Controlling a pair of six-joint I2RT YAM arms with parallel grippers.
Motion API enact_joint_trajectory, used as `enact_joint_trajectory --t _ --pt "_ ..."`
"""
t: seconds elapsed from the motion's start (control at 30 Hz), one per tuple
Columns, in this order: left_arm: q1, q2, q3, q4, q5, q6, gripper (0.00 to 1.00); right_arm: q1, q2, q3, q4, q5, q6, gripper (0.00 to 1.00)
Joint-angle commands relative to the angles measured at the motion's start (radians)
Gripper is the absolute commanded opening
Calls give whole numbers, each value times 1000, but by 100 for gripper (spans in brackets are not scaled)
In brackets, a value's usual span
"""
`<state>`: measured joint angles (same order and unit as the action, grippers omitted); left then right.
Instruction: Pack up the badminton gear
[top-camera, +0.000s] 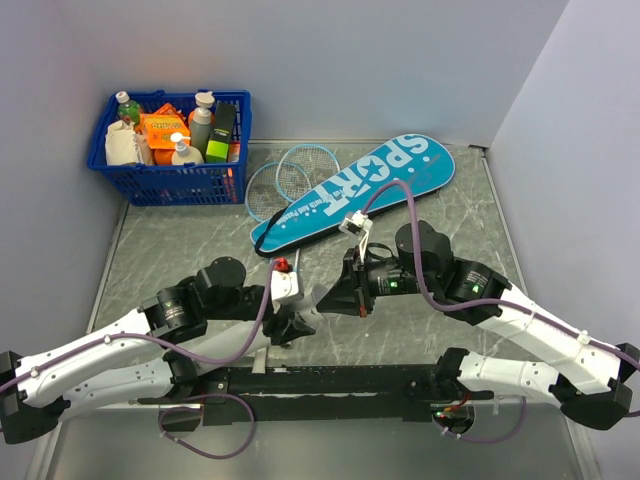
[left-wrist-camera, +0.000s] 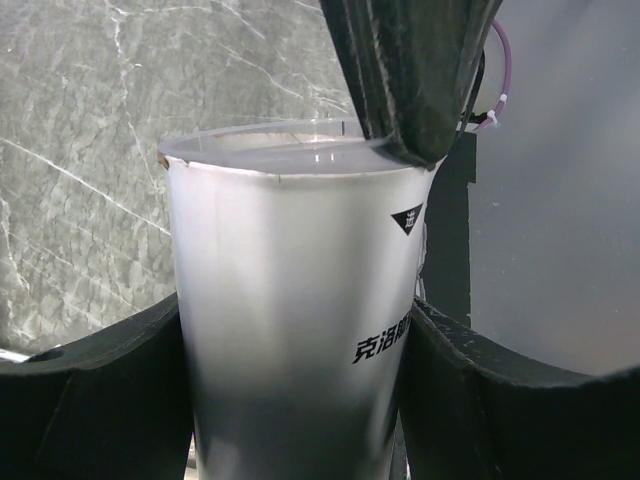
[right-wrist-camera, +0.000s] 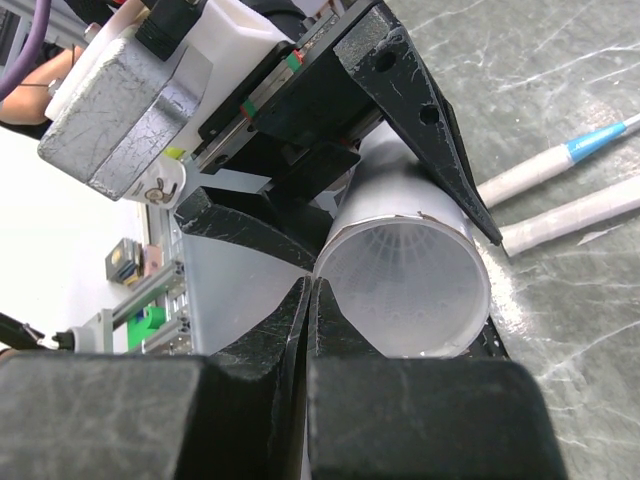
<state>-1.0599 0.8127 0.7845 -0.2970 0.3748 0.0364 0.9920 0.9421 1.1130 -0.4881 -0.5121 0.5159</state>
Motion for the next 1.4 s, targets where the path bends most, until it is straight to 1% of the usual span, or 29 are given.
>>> enact_joint_trajectory --t 0.0,0.17,0.23,0.33,0.37,0.43,0.47,0.57,0.77,1.0,1.23,1.37 --pt "-6 -23 -5 16 -5 -70 1 23 12 28 56 11 10 0" --pt "-6 -24 -5 15 -7 -70 1 31 14 21 71 7 18 1" --pt "-6 -26 -5 16 -8 -69 1 37 15 16 80 3 22 4" --pt "-6 -30 -5 18 -8 -69 1 37 15 2 117 -19 38 14" --pt "-6 -35 -5 19 -8 -69 1 37 17 -10 129 -25 45 19" --pt "-6 -37 -7 21 -5 -70 1 39 21 -25 167 -48 58 26" --pt "-6 -41 -8 22 -4 -70 1 39 27 -41 181 -58 70 32" --pt "-6 -50 -11 30 1 -70 1 42 44 -56 224 -88 91 39" --pt "-6 -69 -14 39 6 -72 1 40 52 -77 287 -112 121 43" --pt "-6 -127 -31 70 16 -72 1 40 46 -102 286 -6 131 44" --pt "-6 -168 -39 88 19 -73 1 28 29 -151 338 30 159 45" --pt "-6 -182 -41 96 19 -75 1 5 6 -194 378 21 187 45"
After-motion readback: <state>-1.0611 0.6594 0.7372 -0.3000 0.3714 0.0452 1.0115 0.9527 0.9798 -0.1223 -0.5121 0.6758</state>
